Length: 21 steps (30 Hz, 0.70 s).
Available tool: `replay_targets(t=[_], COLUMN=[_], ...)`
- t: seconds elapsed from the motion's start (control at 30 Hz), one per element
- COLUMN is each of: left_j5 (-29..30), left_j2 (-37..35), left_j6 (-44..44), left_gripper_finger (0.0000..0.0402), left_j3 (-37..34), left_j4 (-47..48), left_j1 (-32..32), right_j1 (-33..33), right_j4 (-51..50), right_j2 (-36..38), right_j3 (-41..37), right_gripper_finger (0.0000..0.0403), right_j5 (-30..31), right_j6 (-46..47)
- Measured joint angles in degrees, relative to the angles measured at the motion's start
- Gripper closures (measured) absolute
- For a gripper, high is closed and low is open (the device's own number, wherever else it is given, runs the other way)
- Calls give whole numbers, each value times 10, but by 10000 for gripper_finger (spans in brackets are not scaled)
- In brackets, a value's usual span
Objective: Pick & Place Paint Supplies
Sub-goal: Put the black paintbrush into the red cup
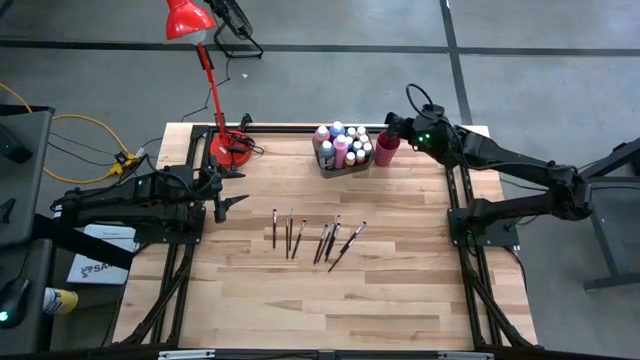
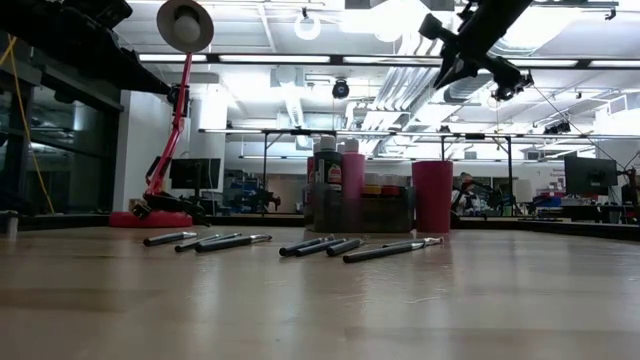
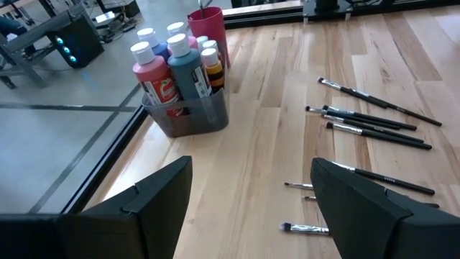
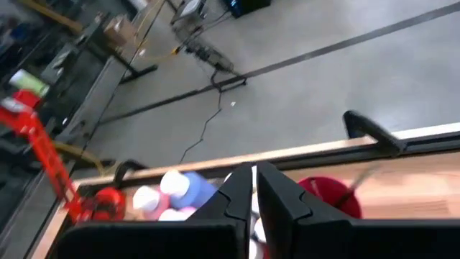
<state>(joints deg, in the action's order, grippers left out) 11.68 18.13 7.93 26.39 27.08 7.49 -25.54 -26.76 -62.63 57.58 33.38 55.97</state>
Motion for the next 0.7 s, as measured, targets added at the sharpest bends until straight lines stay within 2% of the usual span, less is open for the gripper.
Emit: replay_targets(t=[0.3, 0.37, 0.47, 0.57, 0.7], left_j5=[0, 0, 0, 0, 0], left_j2=[0, 0, 0, 0, 0], left_j6=[-3, -3, -3, 4, 12], left_gripper_finger=[124, 124, 124, 124, 124], left_j3=[0, 0, 0, 0, 0], left_j4=[1, 1, 1, 1, 1], left_j1=[0, 0, 0, 0, 0], right_j1=[39, 52, 70, 92, 141], right_j4=[15, 33, 46, 37, -4], right_j2=[0, 0, 0, -1, -15], right_j3=[0, 0, 0, 0, 0], right_gripper_finger=[359, 357, 357, 361, 359], right_j5=[-49, -88, -180, -255, -271], right_j6=[-1, -16, -19, 31, 124])
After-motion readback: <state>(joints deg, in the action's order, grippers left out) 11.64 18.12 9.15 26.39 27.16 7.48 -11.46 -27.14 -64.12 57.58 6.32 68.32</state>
